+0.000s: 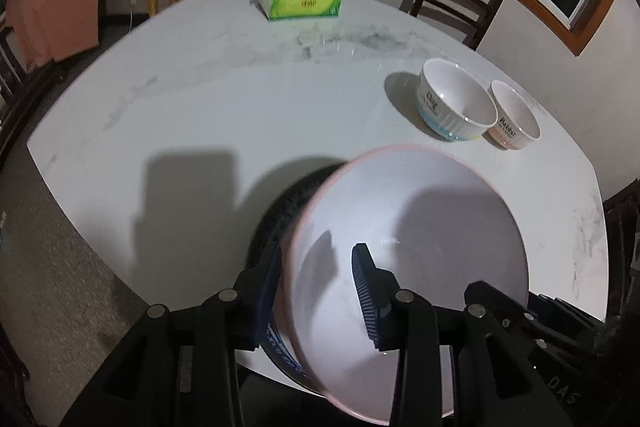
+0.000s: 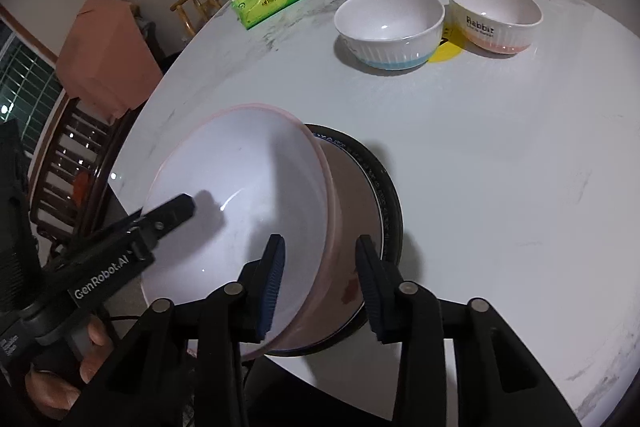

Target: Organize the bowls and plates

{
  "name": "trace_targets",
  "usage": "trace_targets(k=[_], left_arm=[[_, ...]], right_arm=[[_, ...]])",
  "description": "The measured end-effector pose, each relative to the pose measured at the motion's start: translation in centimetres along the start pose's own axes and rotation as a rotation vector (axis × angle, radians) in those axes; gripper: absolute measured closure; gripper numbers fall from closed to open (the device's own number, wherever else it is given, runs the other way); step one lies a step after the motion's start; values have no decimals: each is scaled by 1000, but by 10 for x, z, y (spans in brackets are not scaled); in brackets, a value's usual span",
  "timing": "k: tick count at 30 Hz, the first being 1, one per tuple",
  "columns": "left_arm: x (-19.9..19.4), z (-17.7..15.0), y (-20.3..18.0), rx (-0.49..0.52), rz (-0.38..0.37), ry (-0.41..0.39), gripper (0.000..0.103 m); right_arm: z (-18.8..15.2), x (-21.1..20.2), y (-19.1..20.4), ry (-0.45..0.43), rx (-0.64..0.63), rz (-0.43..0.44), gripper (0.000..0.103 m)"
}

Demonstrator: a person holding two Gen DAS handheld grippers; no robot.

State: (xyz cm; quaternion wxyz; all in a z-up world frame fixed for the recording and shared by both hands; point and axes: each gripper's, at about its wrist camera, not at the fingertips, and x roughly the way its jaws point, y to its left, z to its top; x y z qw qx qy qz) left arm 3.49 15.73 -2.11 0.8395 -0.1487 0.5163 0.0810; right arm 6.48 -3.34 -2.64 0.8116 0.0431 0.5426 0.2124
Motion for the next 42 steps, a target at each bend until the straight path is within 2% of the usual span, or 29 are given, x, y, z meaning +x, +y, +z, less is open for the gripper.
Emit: trace_targets(k=[1,2,5,9,12,17,23,28,34,42], left_arm=[[1,0,-1,4,-5,-3,66],[0,1,-4,16,-10,-8,66],[-5,2,-11,30,-3,-29,74],[-17,6,-28,63,-18,-57,74],[-21,9,-56,120,-34,-72,74],[-13,9,-108,222,-93,-51,74],[15,-7,-159,332,-131,11,74],[32,-18,-173,353,-127,56,74],[47,-20,-173,351,-111,98,74],[51,-21,-181,376,-104,95,74]], right_arm=[[0,0,0,-1,-5,6,82],[1,0,0,-5,-3,7,83],[2,-3,-6,-20,11,-15,86],[1,-20,-18,-55,45,-19,87],[-1,-37,-31,-94,72,-50,87],[-12,-66,-72,-155,165,-131,87],[-31,-79,-117,-153,269,-190,87],[-39,-70,-137,-121,314,-190,87],[-39,-63,-141,-112,319,-180,87],[-38,-66,-147,-121,323,-190,87]])
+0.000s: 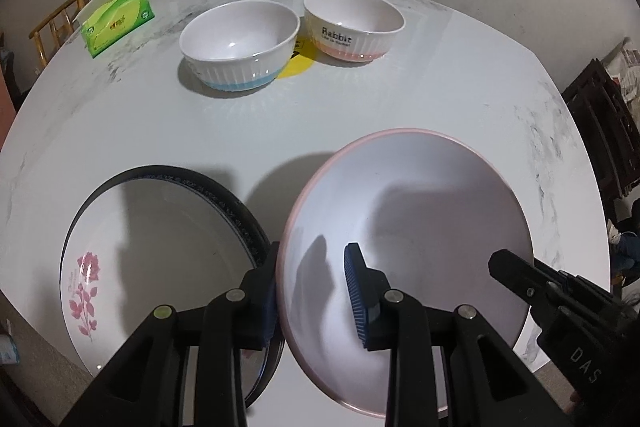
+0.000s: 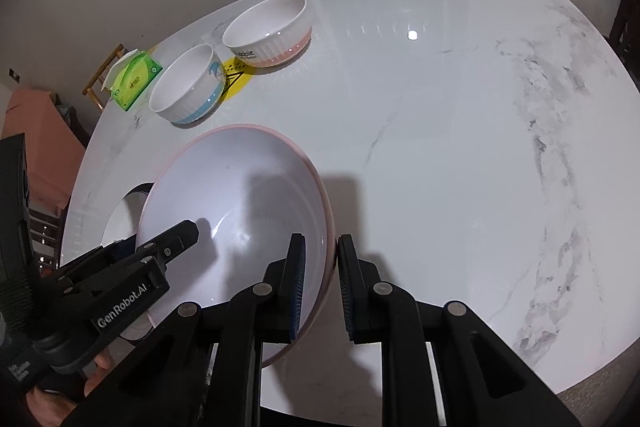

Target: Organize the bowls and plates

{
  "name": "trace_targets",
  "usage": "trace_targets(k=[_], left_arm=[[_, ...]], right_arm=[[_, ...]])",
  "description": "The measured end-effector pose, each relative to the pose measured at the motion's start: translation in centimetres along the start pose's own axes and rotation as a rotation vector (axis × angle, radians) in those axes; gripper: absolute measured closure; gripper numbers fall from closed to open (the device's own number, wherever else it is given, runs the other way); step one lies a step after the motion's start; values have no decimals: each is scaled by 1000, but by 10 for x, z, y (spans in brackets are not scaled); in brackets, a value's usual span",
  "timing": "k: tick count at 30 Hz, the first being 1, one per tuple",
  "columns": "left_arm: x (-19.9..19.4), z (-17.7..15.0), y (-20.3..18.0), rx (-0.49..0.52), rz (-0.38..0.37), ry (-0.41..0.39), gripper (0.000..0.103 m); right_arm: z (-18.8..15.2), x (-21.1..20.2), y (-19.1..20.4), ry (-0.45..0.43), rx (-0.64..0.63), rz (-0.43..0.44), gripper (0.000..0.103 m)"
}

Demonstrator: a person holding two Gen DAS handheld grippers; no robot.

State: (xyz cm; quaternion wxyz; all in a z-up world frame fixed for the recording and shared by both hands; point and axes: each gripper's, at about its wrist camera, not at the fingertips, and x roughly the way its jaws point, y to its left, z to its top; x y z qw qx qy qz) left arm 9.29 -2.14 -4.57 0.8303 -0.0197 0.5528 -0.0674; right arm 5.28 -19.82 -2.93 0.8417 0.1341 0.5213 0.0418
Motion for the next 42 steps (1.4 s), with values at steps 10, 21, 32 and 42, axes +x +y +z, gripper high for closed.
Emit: trace_targets(k=[10,21,32,42], left_arm=[[3,1,-11,30,-49,6,70],[-38,14,18,-19,-120,-74,64],[-55,68,117,-227,-36,-166,61],[-3,137,150,-296,-91,-120,61]], right_arm=[[-1,-4,-11,-12,22,-15,85],[16,-31,-5,-107,-12,-79,71],[78,-4,62,-32,-114,151,67],[138,73,107,79,-77,158,69]])
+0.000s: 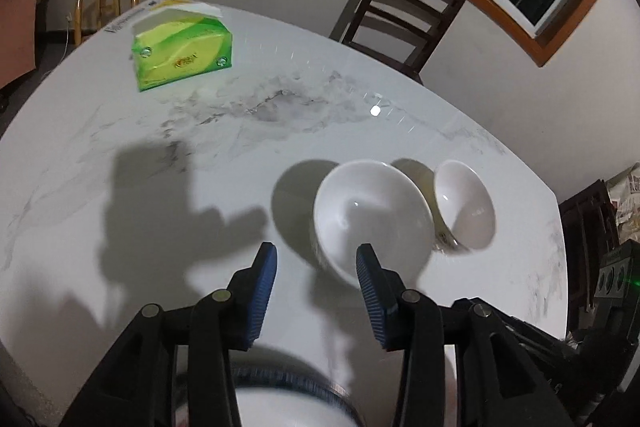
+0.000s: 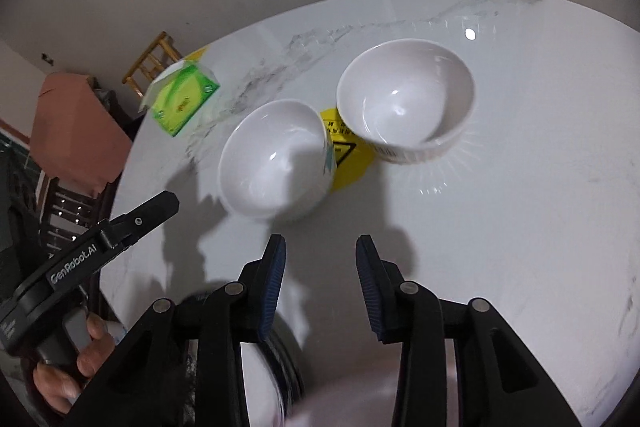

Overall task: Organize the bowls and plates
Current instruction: 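Grasp the rim of the blue-banded white bowl with both grippers, then lift the white bowl and carry it toward the pink bowl with both grippers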

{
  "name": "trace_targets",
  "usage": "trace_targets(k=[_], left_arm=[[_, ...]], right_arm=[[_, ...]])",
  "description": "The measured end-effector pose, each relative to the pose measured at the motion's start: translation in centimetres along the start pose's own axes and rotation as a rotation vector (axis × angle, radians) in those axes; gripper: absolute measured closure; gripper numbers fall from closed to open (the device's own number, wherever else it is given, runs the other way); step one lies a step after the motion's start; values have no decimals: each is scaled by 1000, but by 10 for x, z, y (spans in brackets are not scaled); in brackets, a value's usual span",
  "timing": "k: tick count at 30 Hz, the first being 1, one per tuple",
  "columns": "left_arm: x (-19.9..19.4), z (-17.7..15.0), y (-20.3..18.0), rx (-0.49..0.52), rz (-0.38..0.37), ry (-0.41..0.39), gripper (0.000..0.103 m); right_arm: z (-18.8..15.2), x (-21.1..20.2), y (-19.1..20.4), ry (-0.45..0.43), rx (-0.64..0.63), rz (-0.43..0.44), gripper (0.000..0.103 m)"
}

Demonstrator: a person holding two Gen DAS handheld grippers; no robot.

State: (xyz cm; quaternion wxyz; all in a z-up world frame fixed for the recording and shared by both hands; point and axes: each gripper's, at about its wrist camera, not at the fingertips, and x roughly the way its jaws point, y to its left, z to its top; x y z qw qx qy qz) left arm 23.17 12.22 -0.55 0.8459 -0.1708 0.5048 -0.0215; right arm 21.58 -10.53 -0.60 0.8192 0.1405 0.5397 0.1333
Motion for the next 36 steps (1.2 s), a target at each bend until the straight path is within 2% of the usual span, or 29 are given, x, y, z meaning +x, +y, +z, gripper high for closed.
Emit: trace_targets(k=[3,6,9,11,12,15,25,36], left_arm=[[22,9,-1,-13,-20,37,61],[40,14,-2,-10,-9,64,61],[54,14,-3,2,4,86,61],[64,13,-2,-4,8,110,68],[67,13,-2,-1,8,121,80],[74,7,-4,18,18,147,85],[46,-21,-17,60,43,140,85],[-21,-54,-40,109,39,49,85]], right_arm=[[16,20,-1,14,32,-19,70],[28,40,1,33,38,-29,71],[35,55,0,51,26,-56,78],[37,63,-2,63,35,-47,82],[37,65,-2,65,37,-43,83],[35,63,0,56,28,-52,87],[6,38,2,61,35,-43,87],[-32,-29,13,-48,10,-8,87]])
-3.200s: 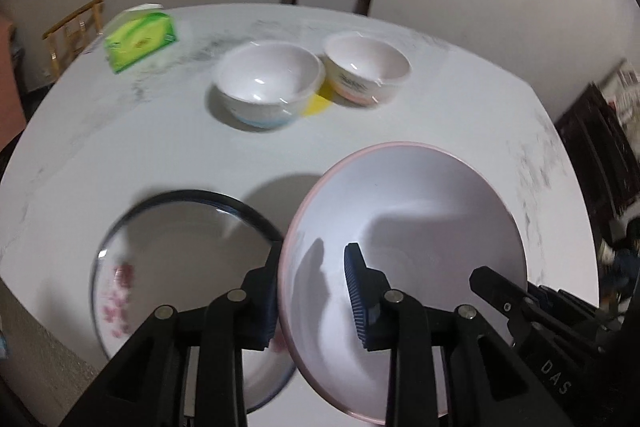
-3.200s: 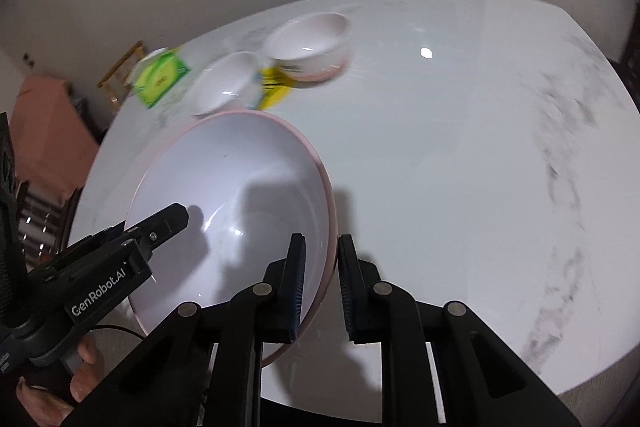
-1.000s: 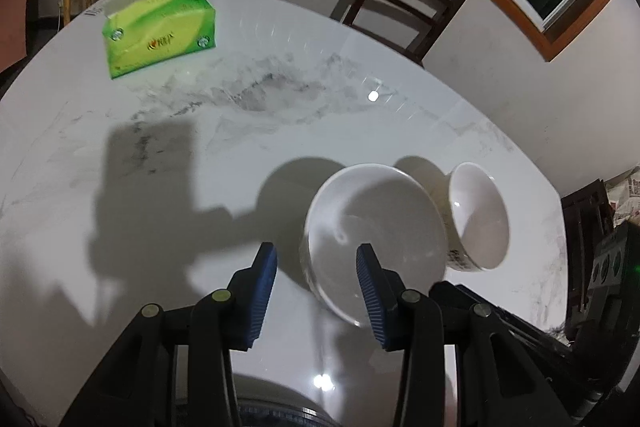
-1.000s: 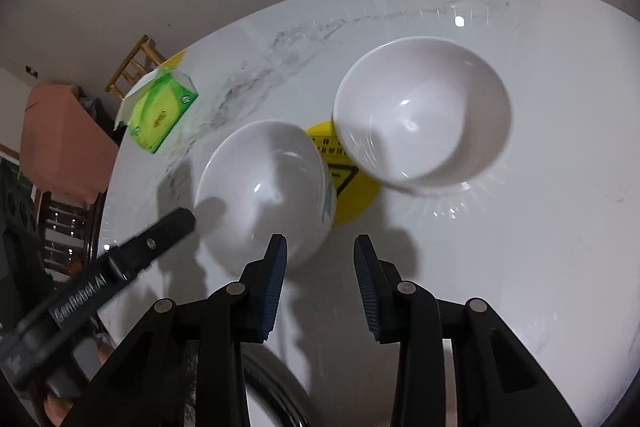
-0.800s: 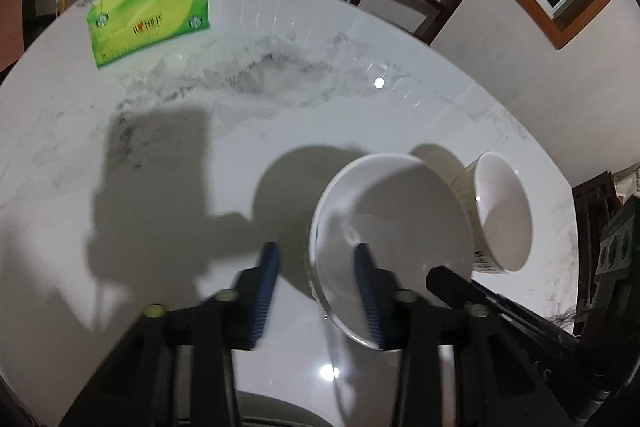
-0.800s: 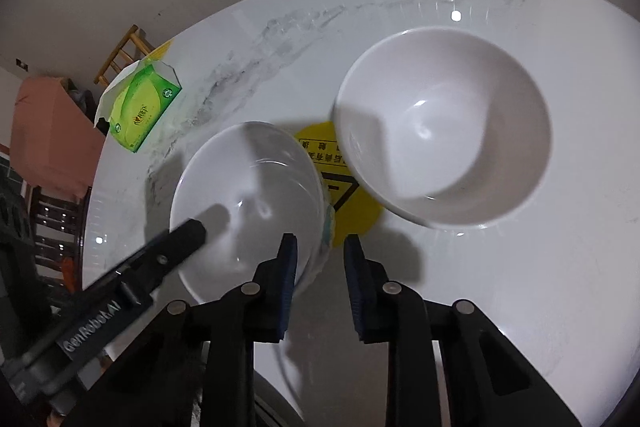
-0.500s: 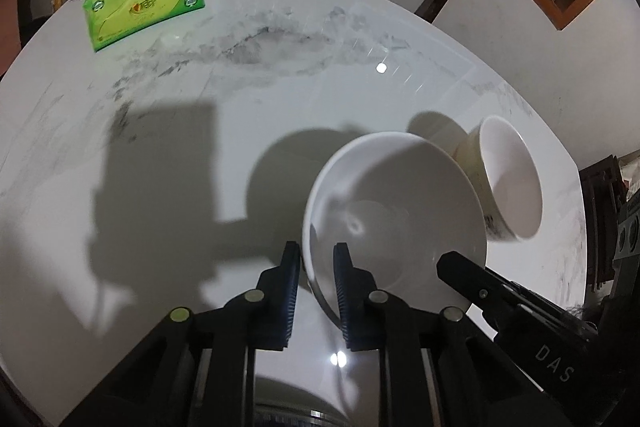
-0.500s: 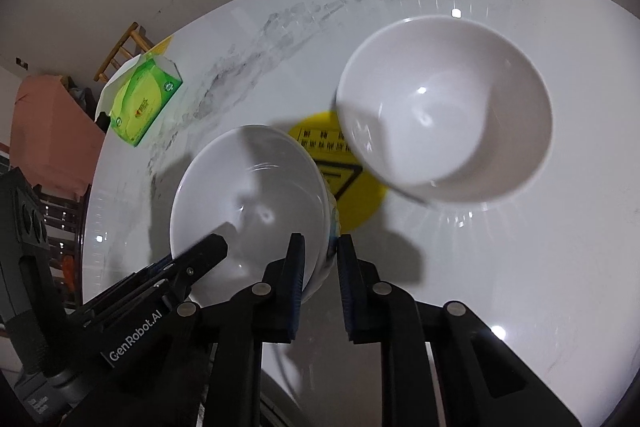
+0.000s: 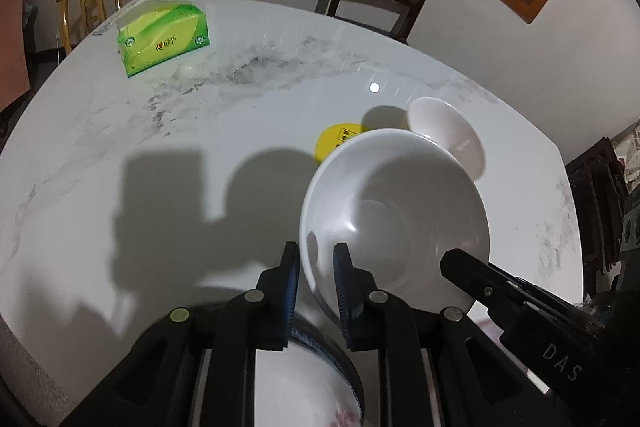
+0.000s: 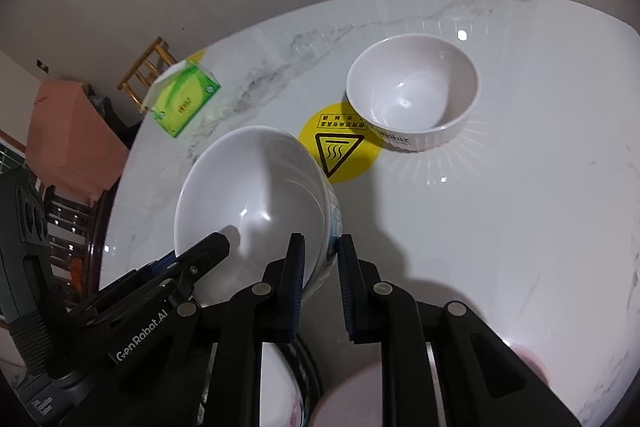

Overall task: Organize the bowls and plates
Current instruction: 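Lift the white bowl and carry it toward the pink bowl with both grippers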

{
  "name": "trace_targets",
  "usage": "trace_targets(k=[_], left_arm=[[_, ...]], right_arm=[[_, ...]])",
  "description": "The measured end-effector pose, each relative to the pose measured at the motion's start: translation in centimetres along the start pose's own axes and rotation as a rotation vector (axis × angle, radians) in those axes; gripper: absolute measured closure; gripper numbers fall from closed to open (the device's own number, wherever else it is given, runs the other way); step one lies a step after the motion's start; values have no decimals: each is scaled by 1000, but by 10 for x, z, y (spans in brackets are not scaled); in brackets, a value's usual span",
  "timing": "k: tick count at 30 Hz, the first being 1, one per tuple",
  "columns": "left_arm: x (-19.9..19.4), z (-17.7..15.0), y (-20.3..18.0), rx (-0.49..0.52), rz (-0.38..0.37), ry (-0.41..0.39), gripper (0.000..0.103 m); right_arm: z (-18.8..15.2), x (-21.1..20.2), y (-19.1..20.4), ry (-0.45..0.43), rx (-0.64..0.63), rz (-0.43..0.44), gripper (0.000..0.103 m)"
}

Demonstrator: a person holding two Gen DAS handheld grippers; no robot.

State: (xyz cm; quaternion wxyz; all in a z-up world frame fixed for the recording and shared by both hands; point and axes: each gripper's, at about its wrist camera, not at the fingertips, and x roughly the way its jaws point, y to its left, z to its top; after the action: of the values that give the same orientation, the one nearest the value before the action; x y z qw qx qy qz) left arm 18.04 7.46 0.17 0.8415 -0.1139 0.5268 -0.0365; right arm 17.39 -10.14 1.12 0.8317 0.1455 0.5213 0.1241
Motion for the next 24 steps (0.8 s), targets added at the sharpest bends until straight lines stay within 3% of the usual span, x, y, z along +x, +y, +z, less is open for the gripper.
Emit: trace_targets(k=[11,24], left_arm=[[-45,-40,-33,38,-25,-53,85],[-62,-76,-74,112,-37,-60,85]], right_arm=[[-39,-55,-10,-102,-2,5,87],[-74,-92,-39,-160,43,-2,87]])
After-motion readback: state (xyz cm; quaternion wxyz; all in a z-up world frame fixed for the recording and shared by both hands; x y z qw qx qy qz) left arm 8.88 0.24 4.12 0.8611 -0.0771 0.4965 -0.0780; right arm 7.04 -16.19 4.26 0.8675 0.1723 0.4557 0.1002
